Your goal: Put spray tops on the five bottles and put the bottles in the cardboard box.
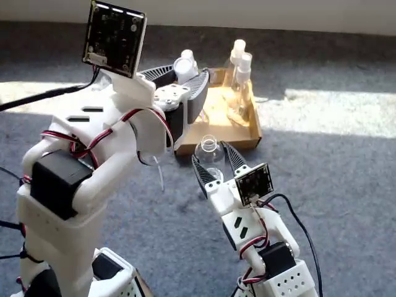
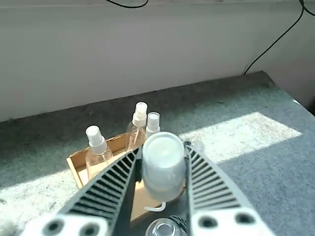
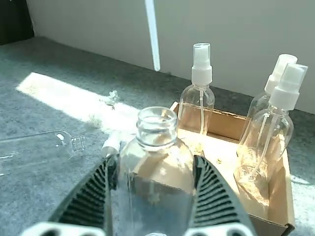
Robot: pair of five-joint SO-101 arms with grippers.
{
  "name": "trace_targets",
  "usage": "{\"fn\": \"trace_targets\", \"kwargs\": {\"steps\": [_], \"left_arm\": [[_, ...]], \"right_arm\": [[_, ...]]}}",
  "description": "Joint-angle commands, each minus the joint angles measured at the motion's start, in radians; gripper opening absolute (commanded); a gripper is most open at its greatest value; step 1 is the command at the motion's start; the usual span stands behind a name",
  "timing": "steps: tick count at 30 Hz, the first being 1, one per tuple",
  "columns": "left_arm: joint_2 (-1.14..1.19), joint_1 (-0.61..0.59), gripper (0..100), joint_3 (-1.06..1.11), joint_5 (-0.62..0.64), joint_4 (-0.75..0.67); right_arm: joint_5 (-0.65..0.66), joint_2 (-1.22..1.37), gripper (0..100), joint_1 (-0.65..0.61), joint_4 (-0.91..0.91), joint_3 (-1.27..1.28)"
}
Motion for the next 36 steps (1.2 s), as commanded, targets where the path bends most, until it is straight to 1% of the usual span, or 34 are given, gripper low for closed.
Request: {"fn": "trace_targets", "kwargs": {"steps": [1,7,21,25,27,30,32,34,36], "left_arm": [[-0.031,0.073,0,-0.030,-0.012,0.026],[-0.024,0.142,0,-0.027,-0.012,0.028],[-0.031,0.134,0,0.145,-0.018,0.018],[-0.025,0.091,0,0.213,-0.018,0.017],[-0.024,0.087,0,0.297,-0.018,-0.025],[-0.031,0.087,0,0.475,-0.021,-0.166],[-0.031,0.087,0,0.561,-0.049,-0.249],[-0.031,0.088,0,0.616,-0.075,-0.298],[-0.031,0.093,0,0.656,-0.078,-0.313]], "right_arm": [[0.011,0.004,0.5,-0.002,-0.025,-0.007],[0.011,0.004,0.5,-0.002,-0.024,-0.007],[0.011,-0.004,0.5,-0.001,-0.021,-0.007],[0.011,-0.005,0.5,-0.001,-0.021,-0.008],[0.011,-0.005,0.5,-0.001,-0.019,-0.008],[0.008,-0.005,0.5,-0.001,-0.019,-0.008],[0.008,-0.005,0.5,-0.001,-0.019,-0.008],[0.008,-0.005,0.5,-0.001,-0.019,-0.008],[0.008,-0.005,0.5,-0.001,-0.019,-0.008]]}}
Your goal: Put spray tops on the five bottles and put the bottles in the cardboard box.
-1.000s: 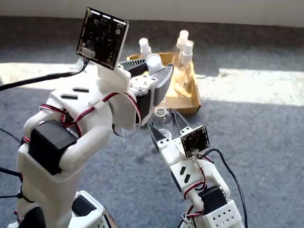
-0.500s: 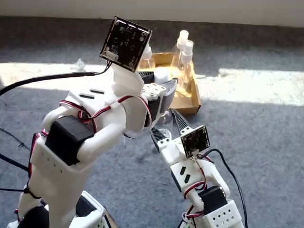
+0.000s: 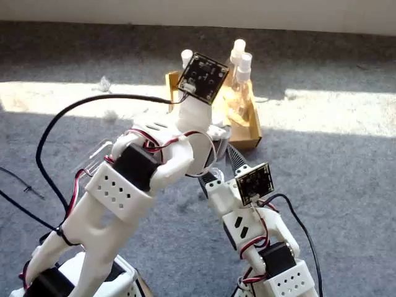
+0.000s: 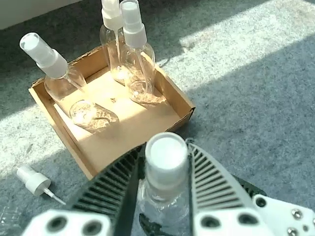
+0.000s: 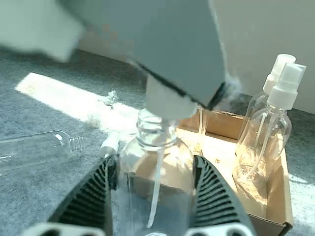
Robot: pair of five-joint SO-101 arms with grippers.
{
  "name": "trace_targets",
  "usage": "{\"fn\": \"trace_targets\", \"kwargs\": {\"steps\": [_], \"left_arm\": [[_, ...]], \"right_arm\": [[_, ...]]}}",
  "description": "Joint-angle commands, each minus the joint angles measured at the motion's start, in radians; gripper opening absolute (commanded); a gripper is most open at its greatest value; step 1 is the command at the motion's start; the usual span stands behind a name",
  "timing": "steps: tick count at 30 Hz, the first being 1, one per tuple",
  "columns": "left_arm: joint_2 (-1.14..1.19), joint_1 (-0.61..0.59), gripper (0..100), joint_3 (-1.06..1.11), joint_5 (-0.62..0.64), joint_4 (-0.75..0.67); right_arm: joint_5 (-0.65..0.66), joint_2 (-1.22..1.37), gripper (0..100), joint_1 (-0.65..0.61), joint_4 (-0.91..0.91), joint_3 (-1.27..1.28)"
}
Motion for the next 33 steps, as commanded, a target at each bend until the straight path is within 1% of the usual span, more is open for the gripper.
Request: {"fn": "trace_targets", "kwargs": {"steps": [1,9,15,21,24,26,30,33], "left_arm": [[-0.022,-0.005,0,0.077,-0.029,-0.077],[-0.024,-0.013,0,0.134,-0.029,-0.061],[-0.024,-0.013,0,0.154,-0.032,-0.035],[-0.024,-0.013,0,0.165,-0.034,-0.035],[-0.024,-0.031,1,0.179,-0.035,-0.035],[-0.024,-0.045,3,0.183,-0.035,-0.034],[-0.025,-0.073,15,0.162,-0.035,0.025],[-0.025,-0.073,17,0.117,-0.048,0.084]], "right_arm": [[0.008,-0.005,0.5,-0.005,-0.019,-0.010],[0.008,-0.007,0.5,-0.004,-0.019,-0.010],[0.006,-0.007,0.5,0.058,-0.019,-0.010],[0.005,-0.007,0.5,0.059,-0.019,-0.010],[0.005,-0.007,0.5,0.059,-0.019,-0.010],[0.005,-0.007,0.5,0.059,-0.019,-0.010],[0.005,-0.007,0.5,0.058,-0.019,-0.010],[0.005,-0.007,0.5,0.056,-0.019,-0.010]]}}
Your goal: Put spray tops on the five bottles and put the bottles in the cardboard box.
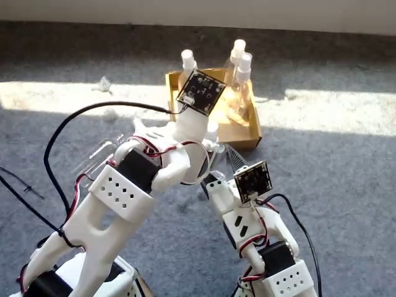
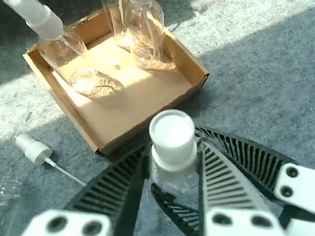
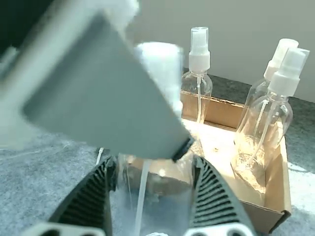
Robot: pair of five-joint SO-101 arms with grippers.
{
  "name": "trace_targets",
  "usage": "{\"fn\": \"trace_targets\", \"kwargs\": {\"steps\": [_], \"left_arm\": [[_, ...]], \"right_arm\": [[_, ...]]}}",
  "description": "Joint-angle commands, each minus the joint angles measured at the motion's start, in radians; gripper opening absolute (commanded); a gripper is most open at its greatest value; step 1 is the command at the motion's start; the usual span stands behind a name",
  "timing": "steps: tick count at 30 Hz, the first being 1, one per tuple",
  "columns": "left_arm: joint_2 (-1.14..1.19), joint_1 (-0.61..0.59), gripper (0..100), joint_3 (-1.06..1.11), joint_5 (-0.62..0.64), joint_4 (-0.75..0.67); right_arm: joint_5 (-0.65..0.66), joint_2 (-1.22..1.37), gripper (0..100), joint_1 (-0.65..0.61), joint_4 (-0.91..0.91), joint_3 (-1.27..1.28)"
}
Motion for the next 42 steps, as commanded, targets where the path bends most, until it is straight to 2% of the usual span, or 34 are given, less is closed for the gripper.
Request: {"fn": "trace_targets", "kwargs": {"steps": [1,12,17,21,25,28,31,34,37,42], "left_arm": [[-0.008,-0.021,16,-0.073,-0.044,0.104],[-0.008,-0.022,17,-0.407,-0.068,0.296],[-0.008,-0.030,17,-0.561,-0.071,0.462],[-0.008,-0.170,17,-0.570,-0.074,0.509],[-0.025,-0.312,17,-0.565,-0.169,0.511],[-0.085,-0.377,17,-0.458,-0.183,0.509],[-0.171,-0.418,17,-0.232,-0.184,0.477],[-0.271,-0.444,16,0.068,-0.184,0.318],[-0.381,-0.466,16,0.367,-0.184,0.110],[-0.570,-0.501,16,0.641,-0.232,-0.100]], "right_arm": [[0.002,-0.010,0.5,0.028,-0.021,-0.022],[0.002,-0.005,0.5,0.028,-0.021,-0.022],[0.011,0.001,0.5,0.028,-0.021,-0.022],[0.011,0.001,0.6,0.028,-0.022,-0.027],[0.025,0.001,0.6,0.031,-0.025,-0.031],[0.126,0.001,0.5,0.031,-0.042,-0.033],[0.160,0.002,0.5,0.036,-0.159,-0.025],[0.163,0.033,0.5,0.038,-0.202,-0.073],[0.160,0.177,0.5,0.038,-0.199,-0.199],[0.127,0.568,0.5,0.021,-0.211,-0.458]]}}
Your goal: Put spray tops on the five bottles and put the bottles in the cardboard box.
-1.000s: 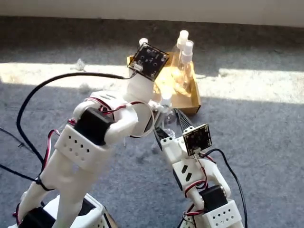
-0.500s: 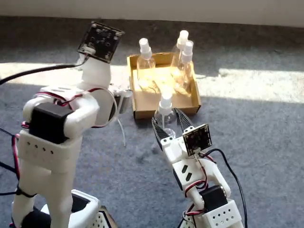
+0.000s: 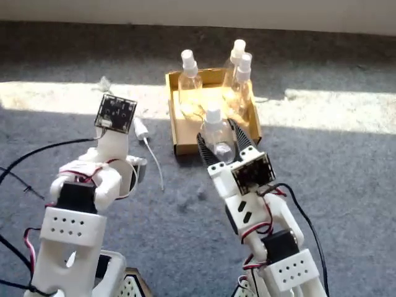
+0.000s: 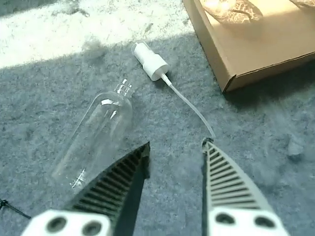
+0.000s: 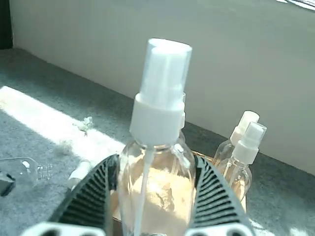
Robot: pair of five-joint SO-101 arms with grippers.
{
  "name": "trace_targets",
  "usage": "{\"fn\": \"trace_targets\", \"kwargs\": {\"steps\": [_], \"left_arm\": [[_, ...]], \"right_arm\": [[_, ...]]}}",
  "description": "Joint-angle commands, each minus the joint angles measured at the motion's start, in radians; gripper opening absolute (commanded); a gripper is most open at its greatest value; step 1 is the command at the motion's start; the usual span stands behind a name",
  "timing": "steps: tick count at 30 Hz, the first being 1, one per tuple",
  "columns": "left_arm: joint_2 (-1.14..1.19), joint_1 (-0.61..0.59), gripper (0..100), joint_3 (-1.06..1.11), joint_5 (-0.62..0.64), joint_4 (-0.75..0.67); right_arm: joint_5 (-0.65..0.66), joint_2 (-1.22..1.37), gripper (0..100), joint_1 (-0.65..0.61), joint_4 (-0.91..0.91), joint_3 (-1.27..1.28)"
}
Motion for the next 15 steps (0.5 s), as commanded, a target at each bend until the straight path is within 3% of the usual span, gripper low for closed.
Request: {"fn": "trace_targets", "kwargs": {"steps": [1,6,15], "left_arm": [[-0.179,-0.028,16,0.236,-0.040,-0.181],[-0.317,-0.022,16,0.400,-0.041,-0.327],[-0.395,-0.030,16,0.432,-0.044,-0.348]], "right_arm": [[-0.058,0.298,0.5,-0.007,-0.047,-0.249],[-0.186,0.693,0.5,-0.008,-0.252,-0.472],[-0.114,1.153,0.5,-0.028,-0.565,-0.613]]}}
